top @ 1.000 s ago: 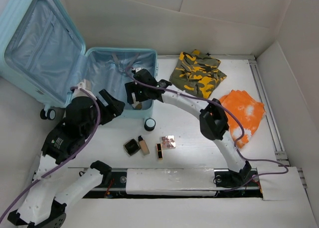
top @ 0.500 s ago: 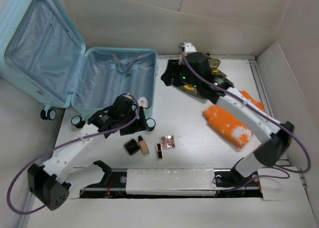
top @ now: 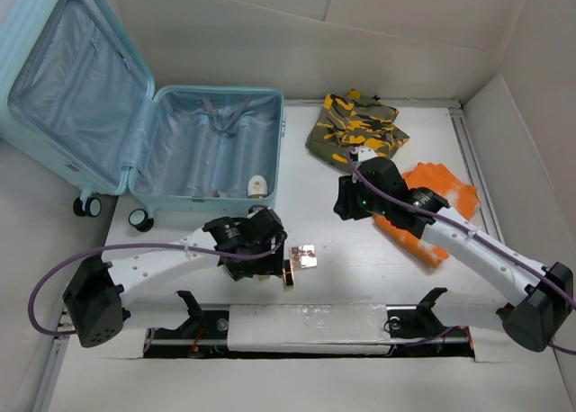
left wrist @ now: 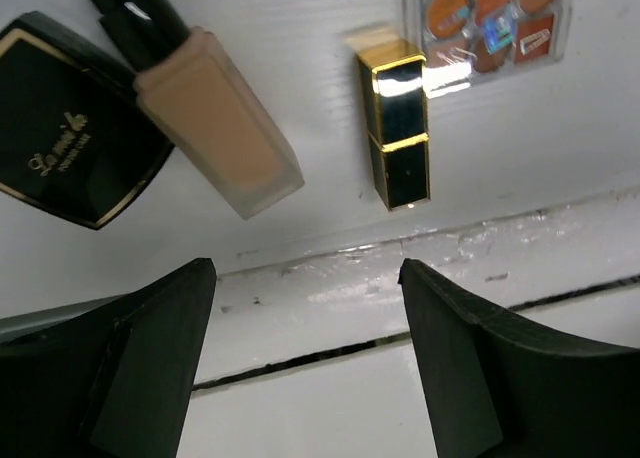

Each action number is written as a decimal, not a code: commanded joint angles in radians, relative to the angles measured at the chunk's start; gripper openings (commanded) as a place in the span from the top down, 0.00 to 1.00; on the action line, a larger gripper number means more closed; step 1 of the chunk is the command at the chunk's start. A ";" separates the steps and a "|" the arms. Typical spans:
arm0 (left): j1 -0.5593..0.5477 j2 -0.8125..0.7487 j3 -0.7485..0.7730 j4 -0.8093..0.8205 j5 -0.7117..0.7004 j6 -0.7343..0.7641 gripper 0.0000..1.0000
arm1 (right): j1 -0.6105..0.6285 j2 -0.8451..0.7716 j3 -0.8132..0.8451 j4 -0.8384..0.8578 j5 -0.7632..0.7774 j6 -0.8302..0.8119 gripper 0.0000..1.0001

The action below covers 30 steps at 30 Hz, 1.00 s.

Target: Pack the luggage

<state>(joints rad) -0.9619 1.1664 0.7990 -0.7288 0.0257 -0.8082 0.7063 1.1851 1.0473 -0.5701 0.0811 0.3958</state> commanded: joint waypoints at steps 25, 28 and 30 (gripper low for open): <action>-0.001 0.171 -0.020 0.088 -0.263 -0.235 0.41 | 0.064 -0.252 -0.153 -0.063 -0.156 0.035 0.60; -0.001 0.194 -0.029 0.107 -0.264 -0.235 0.42 | 0.073 -0.263 -0.153 -0.076 -0.156 0.044 0.60; -0.001 0.207 -0.047 0.117 -0.264 -0.235 0.43 | 0.073 -0.274 -0.153 -0.086 -0.156 0.044 0.60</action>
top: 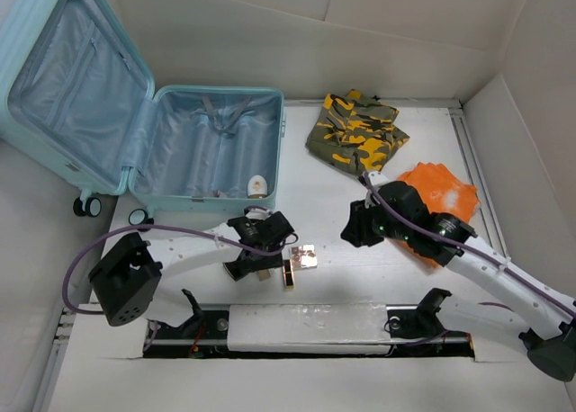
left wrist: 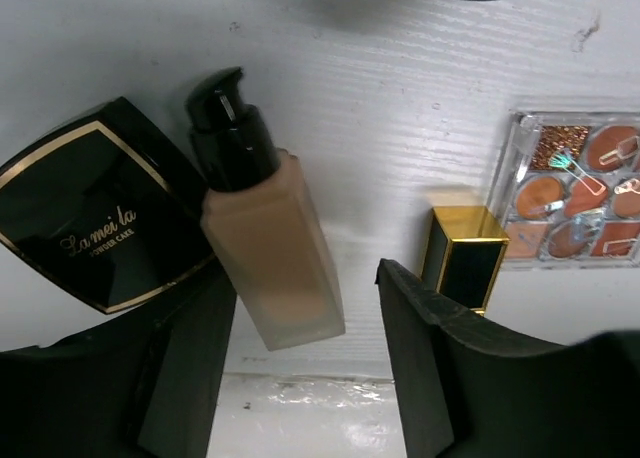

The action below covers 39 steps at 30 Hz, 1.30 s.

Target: Pack the luggage

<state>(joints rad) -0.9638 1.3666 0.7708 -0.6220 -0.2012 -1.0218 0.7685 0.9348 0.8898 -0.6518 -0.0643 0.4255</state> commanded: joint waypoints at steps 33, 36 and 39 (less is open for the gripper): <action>0.737 0.407 0.820 0.034 0.074 0.460 0.96 | 0.098 0.021 -0.097 0.032 -0.020 0.058 0.33; 0.749 0.483 0.874 0.034 0.043 0.496 0.86 | 0.132 0.041 -0.097 0.041 0.004 0.079 0.31; 0.761 0.551 0.918 0.034 0.032 0.505 0.72 | 0.172 0.050 -0.115 0.078 0.014 0.128 0.29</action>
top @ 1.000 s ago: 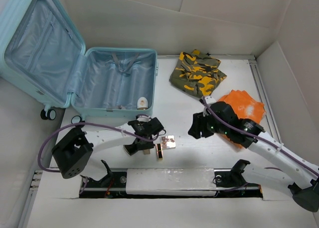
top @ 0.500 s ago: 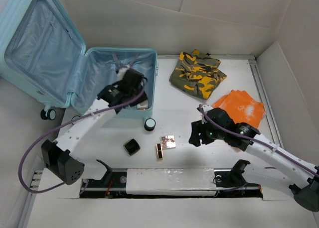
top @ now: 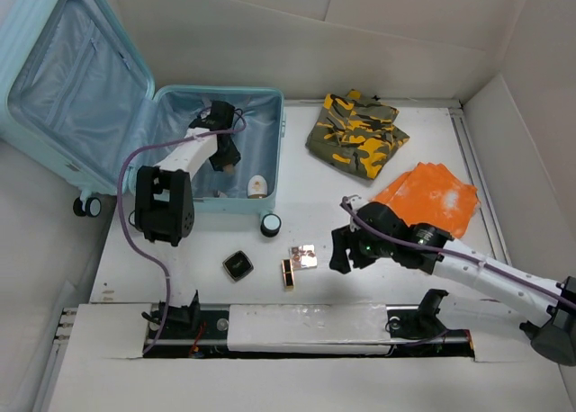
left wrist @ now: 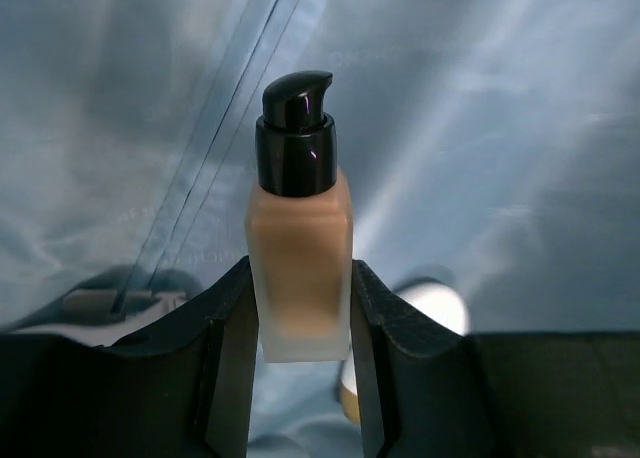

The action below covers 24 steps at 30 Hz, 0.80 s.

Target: Pack the luggage

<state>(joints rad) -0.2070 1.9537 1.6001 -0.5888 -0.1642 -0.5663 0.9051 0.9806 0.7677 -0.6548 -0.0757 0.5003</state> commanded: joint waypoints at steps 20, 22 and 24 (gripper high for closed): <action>0.069 -0.473 -0.193 0.023 0.175 0.082 0.35 | 0.350 0.596 0.245 0.265 0.200 0.185 0.27; 0.060 -0.568 -0.250 0.023 0.175 0.082 0.35 | 0.360 0.633 0.277 0.274 0.209 0.185 0.29; 0.060 -0.622 -0.320 0.012 0.166 0.091 0.35 | 0.360 0.670 0.291 0.274 0.209 0.185 0.29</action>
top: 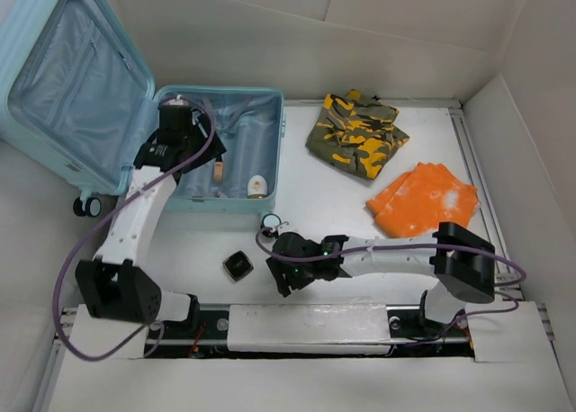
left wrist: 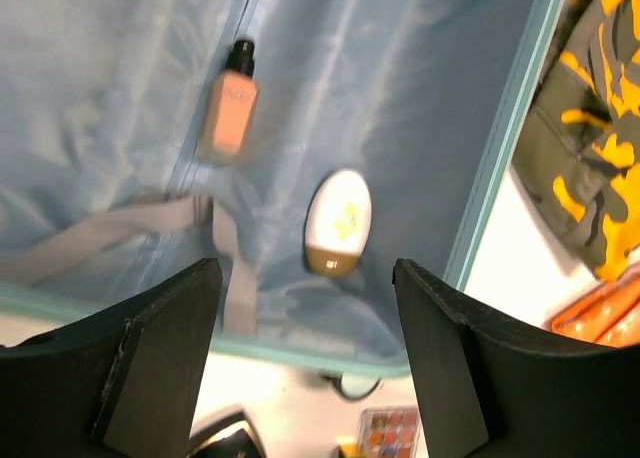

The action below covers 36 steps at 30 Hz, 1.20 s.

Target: Pack the luggage

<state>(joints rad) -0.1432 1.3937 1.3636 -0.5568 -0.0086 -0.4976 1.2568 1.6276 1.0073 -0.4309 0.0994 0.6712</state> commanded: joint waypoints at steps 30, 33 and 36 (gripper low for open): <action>0.007 -0.354 -0.256 -0.236 0.131 0.024 0.39 | -0.206 0.121 0.583 -0.117 0.175 -0.277 0.83; 0.007 -0.372 -0.316 -0.249 0.142 0.015 0.34 | -0.283 0.198 0.687 -0.066 0.110 -0.321 0.83; -0.005 -0.386 -0.391 -0.258 0.159 -0.007 0.34 | -0.339 0.307 0.796 -0.055 0.068 -0.331 0.83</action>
<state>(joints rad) -0.1425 1.0321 1.0248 -0.7757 0.1425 -0.4896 0.9569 1.8729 1.6978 -0.5362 0.2260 0.3962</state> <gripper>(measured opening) 0.655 0.338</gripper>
